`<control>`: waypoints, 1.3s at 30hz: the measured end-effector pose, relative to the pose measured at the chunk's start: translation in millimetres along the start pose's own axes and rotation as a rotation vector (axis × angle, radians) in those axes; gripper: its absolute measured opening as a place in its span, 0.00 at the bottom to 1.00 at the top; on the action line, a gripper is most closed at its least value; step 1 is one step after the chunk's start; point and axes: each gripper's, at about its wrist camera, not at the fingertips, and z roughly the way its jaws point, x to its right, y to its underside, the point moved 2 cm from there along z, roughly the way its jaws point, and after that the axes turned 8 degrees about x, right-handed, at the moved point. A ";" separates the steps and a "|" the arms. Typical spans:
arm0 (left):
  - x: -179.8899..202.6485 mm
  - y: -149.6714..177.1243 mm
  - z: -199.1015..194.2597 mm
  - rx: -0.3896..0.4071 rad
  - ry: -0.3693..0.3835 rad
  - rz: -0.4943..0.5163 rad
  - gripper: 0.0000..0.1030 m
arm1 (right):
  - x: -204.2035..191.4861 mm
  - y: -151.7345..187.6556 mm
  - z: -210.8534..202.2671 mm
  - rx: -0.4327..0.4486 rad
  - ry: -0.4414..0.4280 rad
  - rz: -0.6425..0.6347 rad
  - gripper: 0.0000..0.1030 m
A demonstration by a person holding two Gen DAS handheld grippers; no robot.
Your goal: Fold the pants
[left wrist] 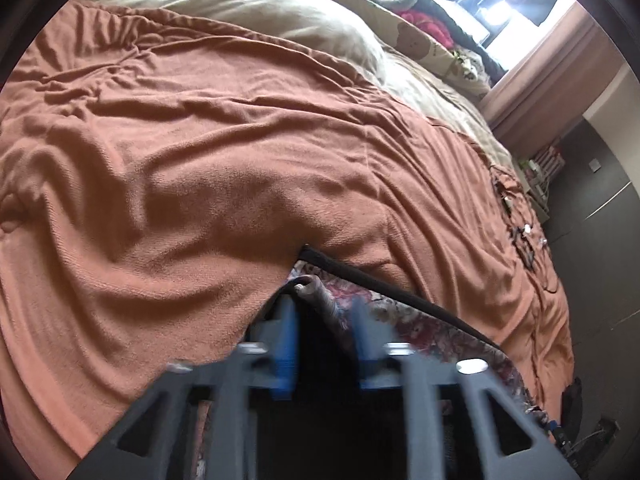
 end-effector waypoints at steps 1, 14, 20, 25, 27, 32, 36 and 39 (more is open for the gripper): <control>-0.3 0.8 -2.4 0.014 -0.017 0.012 0.61 | 1.0 -0.7 1.5 -0.008 0.004 0.001 0.59; 24.2 22.1 22.7 -0.054 -0.137 0.447 0.63 | 14.1 -13.3 25.7 -0.128 -0.042 0.017 0.59; 27.1 21.3 42.8 -0.066 -0.173 0.550 0.63 | 16.5 -17.8 37.9 -0.188 -0.064 0.003 0.55; 32.2 20.7 56.8 -0.063 -0.154 0.591 0.58 | 5.2 -17.0 33.7 -0.196 -0.047 -0.070 0.42; 32.5 20.3 62.9 -0.064 -0.147 0.586 0.50 | 0.9 -16.1 32.8 -0.191 -0.027 -0.105 0.34; 30.1 24.9 75.1 -0.078 -0.146 0.595 0.33 | -5.9 -14.4 27.9 -0.151 -0.014 -0.169 0.29; 31.7 27.5 69.6 -0.053 -0.145 0.597 0.09 | -10.3 -12.4 21.8 -0.120 -0.011 -0.184 0.22; 35.2 21.9 52.6 0.002 -0.151 0.597 0.08 | -7.4 -15.3 11.5 -0.084 -0.006 -0.164 0.09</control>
